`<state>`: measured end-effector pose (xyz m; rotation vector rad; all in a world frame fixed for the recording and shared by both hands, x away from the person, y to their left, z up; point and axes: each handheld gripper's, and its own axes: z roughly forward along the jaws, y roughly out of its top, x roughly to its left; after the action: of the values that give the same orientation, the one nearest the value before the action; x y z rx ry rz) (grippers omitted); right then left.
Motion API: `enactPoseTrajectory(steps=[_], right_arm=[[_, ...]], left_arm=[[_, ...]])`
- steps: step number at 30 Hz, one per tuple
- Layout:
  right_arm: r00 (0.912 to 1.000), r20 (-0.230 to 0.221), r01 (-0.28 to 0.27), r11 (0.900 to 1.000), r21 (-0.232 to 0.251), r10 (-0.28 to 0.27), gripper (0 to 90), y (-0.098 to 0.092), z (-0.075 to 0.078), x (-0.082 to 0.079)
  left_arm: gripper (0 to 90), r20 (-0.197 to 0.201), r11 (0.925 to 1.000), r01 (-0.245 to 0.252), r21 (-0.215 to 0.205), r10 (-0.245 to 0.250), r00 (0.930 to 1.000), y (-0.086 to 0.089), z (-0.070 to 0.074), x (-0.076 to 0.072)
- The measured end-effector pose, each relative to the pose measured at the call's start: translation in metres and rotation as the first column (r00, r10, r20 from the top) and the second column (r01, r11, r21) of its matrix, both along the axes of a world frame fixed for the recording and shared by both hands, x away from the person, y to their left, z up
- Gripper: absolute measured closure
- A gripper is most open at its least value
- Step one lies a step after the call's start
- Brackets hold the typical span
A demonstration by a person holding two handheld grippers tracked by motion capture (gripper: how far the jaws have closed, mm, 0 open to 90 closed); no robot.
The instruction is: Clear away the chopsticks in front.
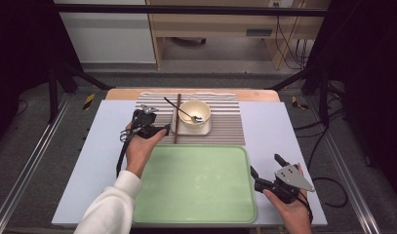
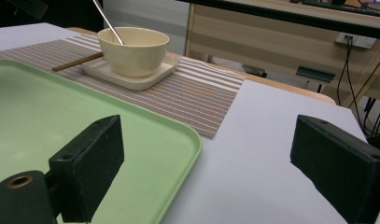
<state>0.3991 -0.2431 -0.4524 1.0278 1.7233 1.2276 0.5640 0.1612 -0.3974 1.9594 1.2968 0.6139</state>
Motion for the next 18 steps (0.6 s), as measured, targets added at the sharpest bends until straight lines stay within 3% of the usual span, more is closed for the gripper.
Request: enactPoseTrajectory(steps=[7, 18], right_arm=[[1.0000, -0.007, 0.004, 1.000, 0.003, -0.004, 9.9, 0.000, 0.000, 0.000], [1.0000, -0.007, 0.002, 1.000, 0.005, -0.002, 10.1, -0.001, 0.001, 0.000]], left_arm=[[36.7, -0.048, 0.9997, 0.023, -0.004, -0.023, 0.9986, -0.012, -0.011, 0.007], [49.1, -0.120, 0.9999, -0.001, 0.011, 0.002, 0.9928, -0.028, -0.030, 0.018]])
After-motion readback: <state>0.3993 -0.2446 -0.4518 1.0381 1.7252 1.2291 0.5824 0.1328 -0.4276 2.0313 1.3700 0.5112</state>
